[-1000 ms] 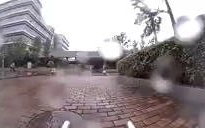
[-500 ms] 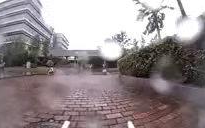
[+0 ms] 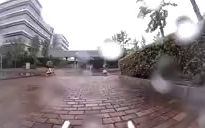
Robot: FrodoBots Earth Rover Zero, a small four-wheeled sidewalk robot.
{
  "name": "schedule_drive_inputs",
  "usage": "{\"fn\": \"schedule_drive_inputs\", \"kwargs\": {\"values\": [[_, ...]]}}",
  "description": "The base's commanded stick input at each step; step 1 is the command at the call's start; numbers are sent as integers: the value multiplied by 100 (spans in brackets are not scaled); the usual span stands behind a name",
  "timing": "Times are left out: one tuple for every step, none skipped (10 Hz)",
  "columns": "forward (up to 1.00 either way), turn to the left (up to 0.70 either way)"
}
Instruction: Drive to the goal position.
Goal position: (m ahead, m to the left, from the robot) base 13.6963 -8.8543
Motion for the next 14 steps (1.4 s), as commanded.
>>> {"fn": "schedule_drive_inputs", "kwargs": {"values": [[70,0],[70,0],[70,0],[70,0],[70,0],[70,0],[70,0],[70,0],[70,0],[70,0],[70,0],[70,0],[70,0],[70,0]]}}
